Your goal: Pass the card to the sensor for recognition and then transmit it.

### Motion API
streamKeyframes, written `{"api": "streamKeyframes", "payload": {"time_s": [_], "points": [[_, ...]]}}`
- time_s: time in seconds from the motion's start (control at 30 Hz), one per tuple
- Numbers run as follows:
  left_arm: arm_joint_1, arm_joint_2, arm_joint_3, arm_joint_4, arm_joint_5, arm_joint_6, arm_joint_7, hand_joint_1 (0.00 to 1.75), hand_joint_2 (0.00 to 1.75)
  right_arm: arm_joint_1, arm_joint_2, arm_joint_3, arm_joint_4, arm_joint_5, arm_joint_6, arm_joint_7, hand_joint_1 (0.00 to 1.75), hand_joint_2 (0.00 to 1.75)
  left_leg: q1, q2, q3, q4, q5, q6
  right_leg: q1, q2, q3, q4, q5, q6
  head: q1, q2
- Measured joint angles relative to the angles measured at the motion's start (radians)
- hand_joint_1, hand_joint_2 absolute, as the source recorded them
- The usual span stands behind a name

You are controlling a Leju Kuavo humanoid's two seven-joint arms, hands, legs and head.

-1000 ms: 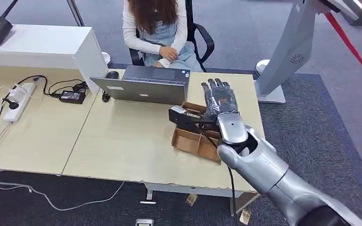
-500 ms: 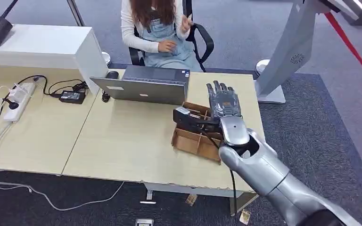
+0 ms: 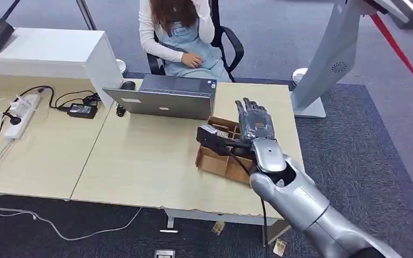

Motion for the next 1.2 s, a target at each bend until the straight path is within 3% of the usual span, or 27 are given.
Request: {"api": "streamKeyframes", "payload": {"time_s": [0.17,0.27,0.33,0.43,0.53,1.2], "points": [[0.000,0.000,0.000,0.000,0.000,0.000,0.002,0.00,0.00,0.018,0.001,-0.031,0.002,-0.053,-0.076,-0.008,0.30,1.75,0.000,0.000,0.001,0.000,0.000,0.000,0.000,0.000,0.000,0.000,0.000,0.000,0.000,0.000],[0.000,0.000,-0.001,0.000,0.000,0.000,0.003,0.00,0.00,0.094,-0.021,-0.058,0.002,-0.090,-0.209,-0.128,0.30,1.75,0.000,-0.002,0.001,0.000,0.000,0.000,0.000,-0.001,0.001,-0.001,0.000,0.000,0.000,0.000],[0.000,0.000,-0.001,0.000,0.000,0.000,0.004,0.00,0.00,0.130,-0.035,-0.062,0.004,-0.096,-0.240,-0.141,0.30,1.75,0.000,0.000,-0.001,0.000,0.000,0.000,0.000,-0.001,0.000,0.000,0.000,0.000,0.000,0.000],[0.000,0.000,-0.006,0.000,0.000,0.000,0.006,0.00,0.00,0.096,-0.022,-0.063,0.019,-0.094,-0.161,-0.058,0.30,1.75,0.000,0.005,-0.001,0.000,0.000,0.000,0.000,0.003,-0.001,0.000,0.001,-0.001,0.000,0.000],[-0.002,0.000,-0.010,0.000,0.000,0.000,0.007,0.00,0.00,0.054,0.003,-0.064,0.023,-0.094,-0.122,-0.028,0.30,1.75,0.002,0.004,0.000,0.000,0.000,0.000,-0.001,0.002,-0.001,0.000,0.001,-0.001,0.000,0.000],[-0.003,0.000,-0.015,0.000,0.003,0.000,0.007,0.00,0.00,0.045,0.027,-0.065,0.040,-0.094,-0.110,-0.031,0.31,1.75,0.003,0.003,0.000,0.000,0.000,-0.001,0.000,0.002,-0.001,0.000,0.001,-0.001,0.000,0.000]]}}
